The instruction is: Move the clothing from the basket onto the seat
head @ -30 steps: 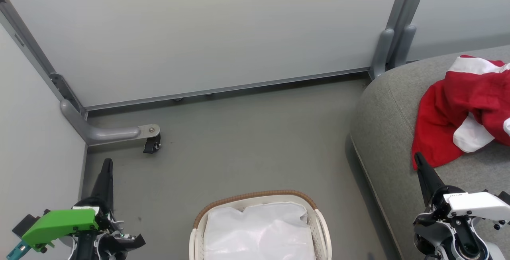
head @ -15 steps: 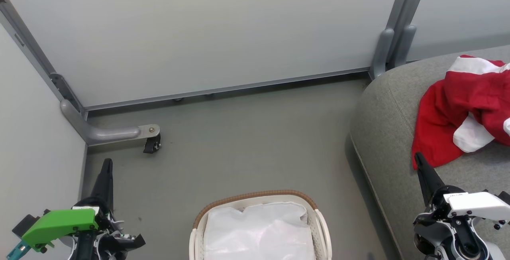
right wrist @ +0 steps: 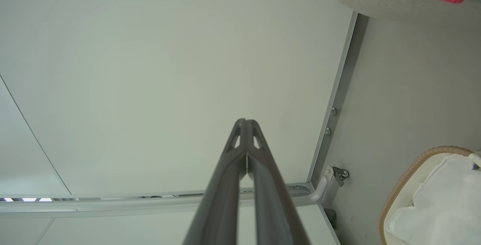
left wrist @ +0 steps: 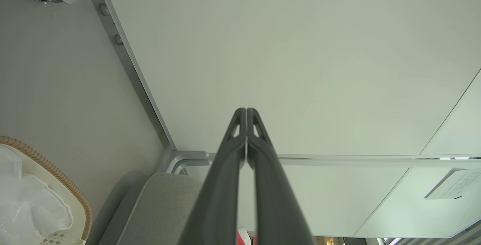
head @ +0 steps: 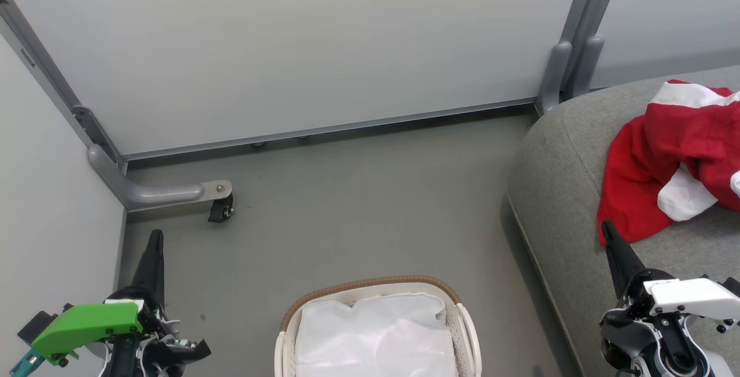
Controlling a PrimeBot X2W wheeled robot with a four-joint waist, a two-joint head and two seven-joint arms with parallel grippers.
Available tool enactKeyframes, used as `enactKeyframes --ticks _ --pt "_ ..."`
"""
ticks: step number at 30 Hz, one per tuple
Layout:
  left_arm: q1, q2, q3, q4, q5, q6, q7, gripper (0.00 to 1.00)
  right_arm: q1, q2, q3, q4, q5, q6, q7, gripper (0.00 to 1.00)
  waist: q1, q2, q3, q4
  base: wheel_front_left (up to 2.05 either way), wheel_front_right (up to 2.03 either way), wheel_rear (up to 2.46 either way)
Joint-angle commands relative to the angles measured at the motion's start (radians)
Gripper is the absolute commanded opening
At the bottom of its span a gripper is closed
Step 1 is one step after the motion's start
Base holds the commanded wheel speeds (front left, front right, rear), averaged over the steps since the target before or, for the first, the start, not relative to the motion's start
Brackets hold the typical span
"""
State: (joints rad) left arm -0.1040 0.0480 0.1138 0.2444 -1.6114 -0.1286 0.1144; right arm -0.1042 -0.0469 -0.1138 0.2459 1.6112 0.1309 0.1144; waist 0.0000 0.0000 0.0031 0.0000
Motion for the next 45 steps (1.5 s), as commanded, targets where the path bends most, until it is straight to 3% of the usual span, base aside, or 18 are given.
enactKeyframes --ticks 1,45 --pt "-0.01 0.004 0.002 -0.001 -0.003 -0.004 0.003 0.0 -0.008 -0.006 -0.002 -0.004 0.003 0.0 0.003 0.0 0.0 0.0 0.0 0.0 0.0 0.0 0.0" --pt "-0.01 0.004 0.002 -0.001 -0.003 -0.004 0.003 0.0 -0.008 -0.006 -0.002 -0.004 0.003 0.0 0.003 0.0 0.0 0.0 0.0 0.0 0.0 0.0 0.0"
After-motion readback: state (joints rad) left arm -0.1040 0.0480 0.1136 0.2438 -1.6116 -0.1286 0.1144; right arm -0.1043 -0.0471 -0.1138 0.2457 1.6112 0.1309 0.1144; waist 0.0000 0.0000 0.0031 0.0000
